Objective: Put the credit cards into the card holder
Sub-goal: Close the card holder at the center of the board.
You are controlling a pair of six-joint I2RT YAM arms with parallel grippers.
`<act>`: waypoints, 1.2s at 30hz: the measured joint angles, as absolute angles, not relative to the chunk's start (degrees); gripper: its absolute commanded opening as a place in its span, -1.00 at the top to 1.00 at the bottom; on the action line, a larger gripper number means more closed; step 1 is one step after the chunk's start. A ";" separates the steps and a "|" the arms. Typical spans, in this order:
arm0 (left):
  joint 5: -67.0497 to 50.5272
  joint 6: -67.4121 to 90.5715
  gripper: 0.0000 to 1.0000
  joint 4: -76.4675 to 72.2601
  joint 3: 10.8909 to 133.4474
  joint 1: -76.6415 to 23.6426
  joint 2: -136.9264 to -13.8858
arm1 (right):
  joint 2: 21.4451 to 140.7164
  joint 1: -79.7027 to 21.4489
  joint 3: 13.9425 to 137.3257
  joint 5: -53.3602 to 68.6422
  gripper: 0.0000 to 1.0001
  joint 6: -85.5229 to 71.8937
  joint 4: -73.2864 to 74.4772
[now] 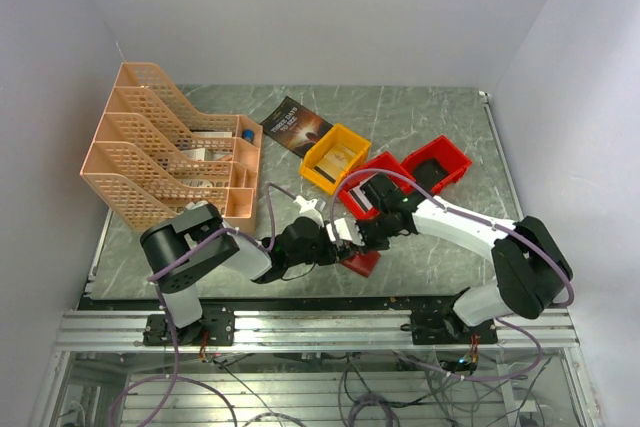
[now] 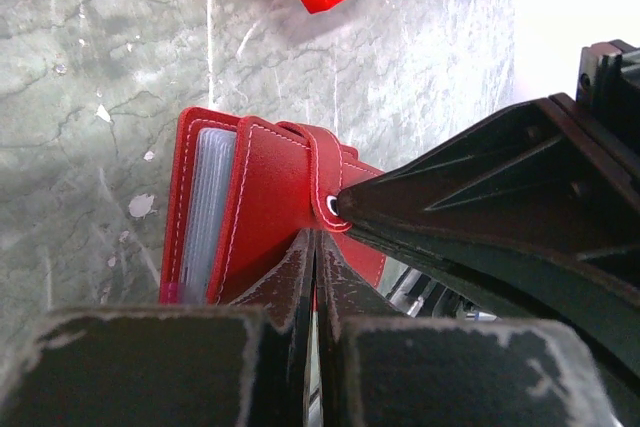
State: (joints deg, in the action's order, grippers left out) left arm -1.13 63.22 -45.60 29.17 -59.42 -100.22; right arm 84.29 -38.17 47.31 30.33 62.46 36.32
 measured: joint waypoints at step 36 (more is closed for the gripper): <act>-4.29 66.41 0.86 -55.66 24.84 -56.58 -102.85 | 81.30 -47.68 43.09 15.77 1.00 68.49 32.97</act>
State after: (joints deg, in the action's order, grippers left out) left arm -4.29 66.41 -55.66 24.84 -56.58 -102.85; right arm 81.30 -47.68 43.09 15.77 68.49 32.97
